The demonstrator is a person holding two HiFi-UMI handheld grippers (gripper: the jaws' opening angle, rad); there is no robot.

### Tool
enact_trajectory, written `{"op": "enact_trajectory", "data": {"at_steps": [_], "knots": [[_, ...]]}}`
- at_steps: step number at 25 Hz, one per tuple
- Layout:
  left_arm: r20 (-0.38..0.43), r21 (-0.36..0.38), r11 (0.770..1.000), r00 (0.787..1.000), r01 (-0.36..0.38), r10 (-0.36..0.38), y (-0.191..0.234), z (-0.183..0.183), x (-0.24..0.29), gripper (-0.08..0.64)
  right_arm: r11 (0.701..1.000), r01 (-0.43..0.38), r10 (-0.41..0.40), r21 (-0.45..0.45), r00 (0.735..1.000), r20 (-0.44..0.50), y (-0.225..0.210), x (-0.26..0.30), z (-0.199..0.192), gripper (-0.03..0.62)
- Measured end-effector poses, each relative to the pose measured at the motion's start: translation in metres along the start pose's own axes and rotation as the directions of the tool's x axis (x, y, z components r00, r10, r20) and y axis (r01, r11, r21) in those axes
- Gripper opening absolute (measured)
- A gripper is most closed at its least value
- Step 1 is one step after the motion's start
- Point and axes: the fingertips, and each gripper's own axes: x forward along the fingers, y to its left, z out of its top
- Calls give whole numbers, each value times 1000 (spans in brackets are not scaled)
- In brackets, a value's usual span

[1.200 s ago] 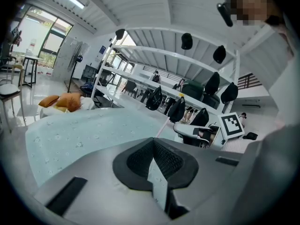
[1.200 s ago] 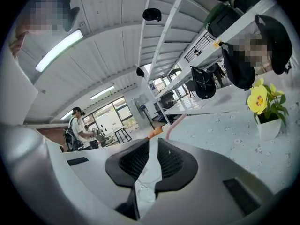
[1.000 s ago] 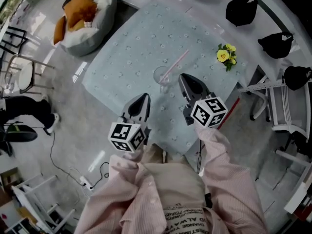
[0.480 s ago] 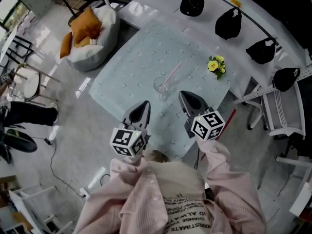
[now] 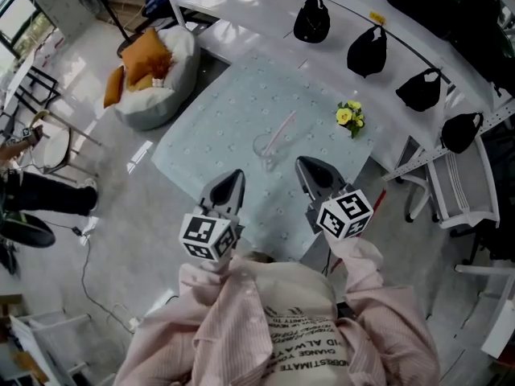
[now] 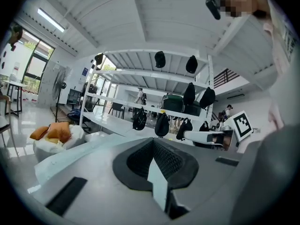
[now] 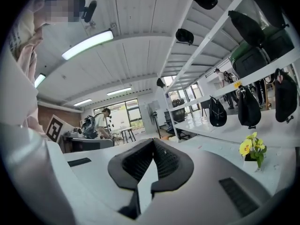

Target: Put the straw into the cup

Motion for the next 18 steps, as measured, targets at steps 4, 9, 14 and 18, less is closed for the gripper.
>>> {"op": "enact_trajectory", "data": {"at_steps": [4,9,14,18], "knots": [[29,10,1000,999,-17,17,3,11,-7,-2,1000,-1,1,-13,999,38,5,-8,15,2],[58,21,999,997,-47,46,10,19,-16,-2,1000,10,-8,-24,997,72,5,-17,28,2],[78,25,997,995,-67,65,13,27,-22,-2,1000,22,-21,-13,996,89,2,-24,33,0],[77,22,997,994,-78,76,16,25,-23,-2,999,35,-34,-7,995,89,-1,-27,32,0]]}}
